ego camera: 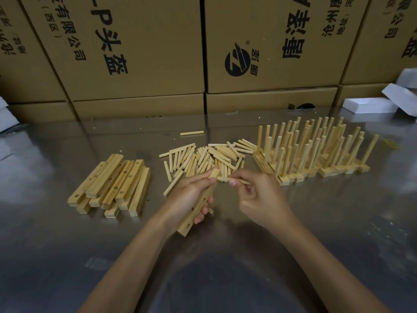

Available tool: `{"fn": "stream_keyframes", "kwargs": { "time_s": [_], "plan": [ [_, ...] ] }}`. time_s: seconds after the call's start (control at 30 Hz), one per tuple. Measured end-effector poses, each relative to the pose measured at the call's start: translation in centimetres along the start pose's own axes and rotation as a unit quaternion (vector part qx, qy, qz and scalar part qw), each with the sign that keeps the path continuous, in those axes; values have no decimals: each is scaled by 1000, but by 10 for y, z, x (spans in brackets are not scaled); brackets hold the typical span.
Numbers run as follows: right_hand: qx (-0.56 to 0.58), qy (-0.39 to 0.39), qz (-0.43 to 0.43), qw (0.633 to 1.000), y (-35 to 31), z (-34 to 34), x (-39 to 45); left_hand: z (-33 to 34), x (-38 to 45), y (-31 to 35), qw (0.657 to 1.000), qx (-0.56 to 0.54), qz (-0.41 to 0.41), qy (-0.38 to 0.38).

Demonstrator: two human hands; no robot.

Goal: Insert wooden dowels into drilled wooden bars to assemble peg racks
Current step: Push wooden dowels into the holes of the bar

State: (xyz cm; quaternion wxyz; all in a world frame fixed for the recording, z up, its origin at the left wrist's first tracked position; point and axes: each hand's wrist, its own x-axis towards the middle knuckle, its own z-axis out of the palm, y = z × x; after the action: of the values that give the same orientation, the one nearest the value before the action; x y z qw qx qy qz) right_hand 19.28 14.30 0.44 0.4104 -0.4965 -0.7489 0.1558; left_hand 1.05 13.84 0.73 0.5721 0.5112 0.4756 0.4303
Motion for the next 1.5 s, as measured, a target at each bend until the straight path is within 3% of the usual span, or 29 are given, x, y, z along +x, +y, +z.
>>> {"fn": "stream_keyframes", "kwargs": {
  "time_s": [0.2, 0.4, 0.53, 0.6, 0.67, 0.77, 0.87, 1.23, 1.37, 1.5],
  "plan": [
    [96, 44, 48, 993, -1, 9, -4, 2, -1, 3, 1000, 6, 24, -8],
    [120, -5, 104, 987, -3, 7, 0, -1, 1, 7, 999, 26, 20, -7],
    [350, -87, 195, 912, -7, 0, 5, -11, 2, 11, 999, 4, 20, 39],
    [373, -96, 216, 897, -8, -1, 5, -20, 3, 13, 996, -18, 18, 86],
    [306, -93, 212, 924, -8, 7, 1, -28, 3, 16, 990, -42, 12, 134],
    [103, -94, 107, 984, -9, 30, -11, -36, 4, 17, 980, -70, 2, 184],
    [-46, -93, 18, 994, -9, 42, -15, -36, 4, 17, 976, -81, -5, 202],
    [-94, -123, 98, 983, 7, 22, -6, -37, 5, 16, 973, -111, -15, 201],
    [81, -116, 164, 976, 5, 8, 2, -37, 5, 14, 973, -126, -19, 195],
    [284, -107, 169, 938, -3, -8, 7, -34, 5, 13, 972, -145, -24, 181]
  ]
}}
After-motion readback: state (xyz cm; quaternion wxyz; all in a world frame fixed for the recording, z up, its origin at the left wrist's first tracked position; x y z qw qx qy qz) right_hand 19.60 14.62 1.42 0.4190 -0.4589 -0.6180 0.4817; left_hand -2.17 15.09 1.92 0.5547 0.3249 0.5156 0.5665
